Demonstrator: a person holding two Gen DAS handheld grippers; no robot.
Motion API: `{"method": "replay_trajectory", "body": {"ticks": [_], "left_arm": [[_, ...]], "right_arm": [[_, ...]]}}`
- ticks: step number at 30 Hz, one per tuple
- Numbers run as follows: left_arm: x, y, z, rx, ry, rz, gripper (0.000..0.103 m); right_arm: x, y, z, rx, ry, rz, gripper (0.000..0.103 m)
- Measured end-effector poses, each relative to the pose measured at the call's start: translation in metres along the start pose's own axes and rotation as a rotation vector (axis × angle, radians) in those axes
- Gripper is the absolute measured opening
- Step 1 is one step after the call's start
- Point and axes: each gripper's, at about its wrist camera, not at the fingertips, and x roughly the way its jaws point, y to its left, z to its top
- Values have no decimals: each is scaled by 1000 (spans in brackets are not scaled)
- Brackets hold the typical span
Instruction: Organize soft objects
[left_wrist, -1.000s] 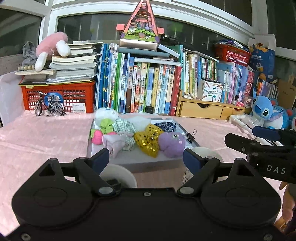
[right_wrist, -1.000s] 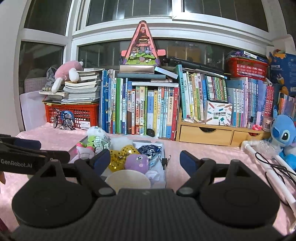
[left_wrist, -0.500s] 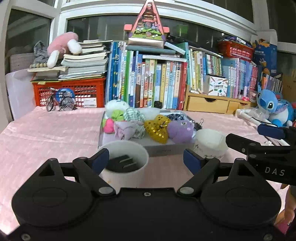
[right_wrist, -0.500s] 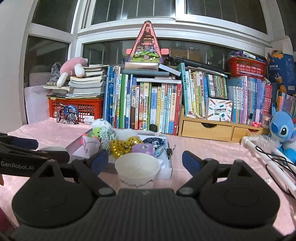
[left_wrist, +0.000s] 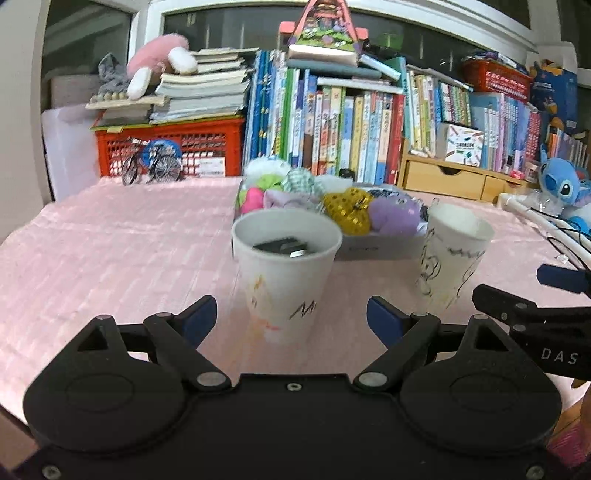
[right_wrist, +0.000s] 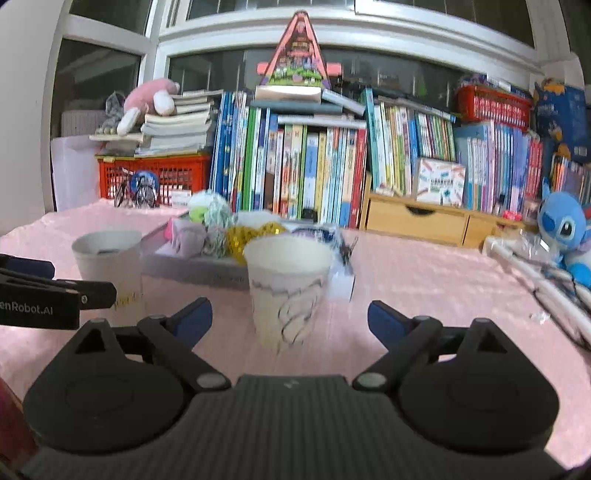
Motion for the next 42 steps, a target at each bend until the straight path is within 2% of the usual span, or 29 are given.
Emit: {"method": "replay_trajectory", "body": {"ticks": [16, 23, 31, 42], "left_arm": [[32, -1, -35, -21, 88, 56, 90], [37, -7, -41, 24, 77, 82, 97], [40, -7, -42, 40, 82, 67, 103], [40, -5, -42, 49, 89, 48, 103]], "right_arm": [[16, 10, -36, 1, 69, -30, 96], [22, 13, -44, -14, 102, -39, 97], [24, 12, -47, -4, 112, -38, 98], [25, 9, -47, 11, 127, -26, 100]]}}
